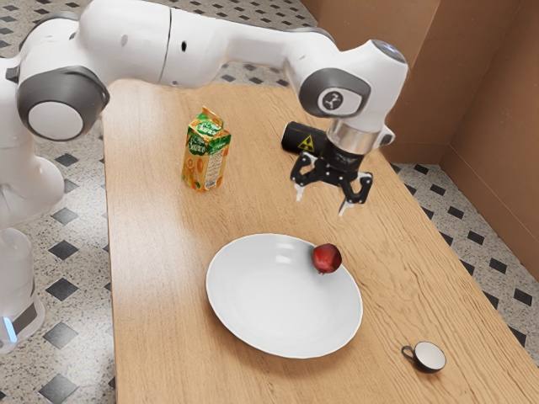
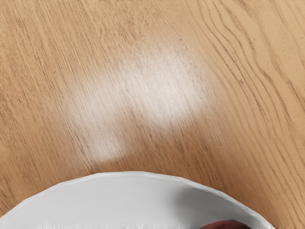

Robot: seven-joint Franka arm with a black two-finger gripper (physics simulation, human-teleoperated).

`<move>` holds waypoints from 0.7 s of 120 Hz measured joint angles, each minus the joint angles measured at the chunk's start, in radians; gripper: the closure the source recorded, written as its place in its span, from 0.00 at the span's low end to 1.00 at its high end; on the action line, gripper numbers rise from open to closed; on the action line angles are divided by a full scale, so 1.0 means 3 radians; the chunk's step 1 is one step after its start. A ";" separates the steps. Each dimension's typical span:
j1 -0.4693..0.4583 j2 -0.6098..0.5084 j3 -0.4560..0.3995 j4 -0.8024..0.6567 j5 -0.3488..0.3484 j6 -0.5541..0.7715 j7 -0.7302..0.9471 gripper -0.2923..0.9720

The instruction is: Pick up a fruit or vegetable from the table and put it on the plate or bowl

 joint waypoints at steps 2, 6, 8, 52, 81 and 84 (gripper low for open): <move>-0.0001 -0.0022 0.0000 -0.0001 0.0010 -0.0005 0.0000 0.26; -0.0003 -0.0062 -0.0001 -0.0003 0.0028 -0.0013 0.0000 0.25; -0.0003 -0.0076 -0.0001 -0.0005 0.0035 -0.0016 0.0000 0.25; -0.0196 -0.0319 -0.0049 -0.0184 0.0294 0.0034 -0.0004 0.25; -0.0317 -0.0639 -0.0052 -0.0182 0.0656 0.0064 -0.0001 0.25; -0.0322 -0.0640 -0.0052 -0.0185 0.0674 0.0066 -0.0001 0.25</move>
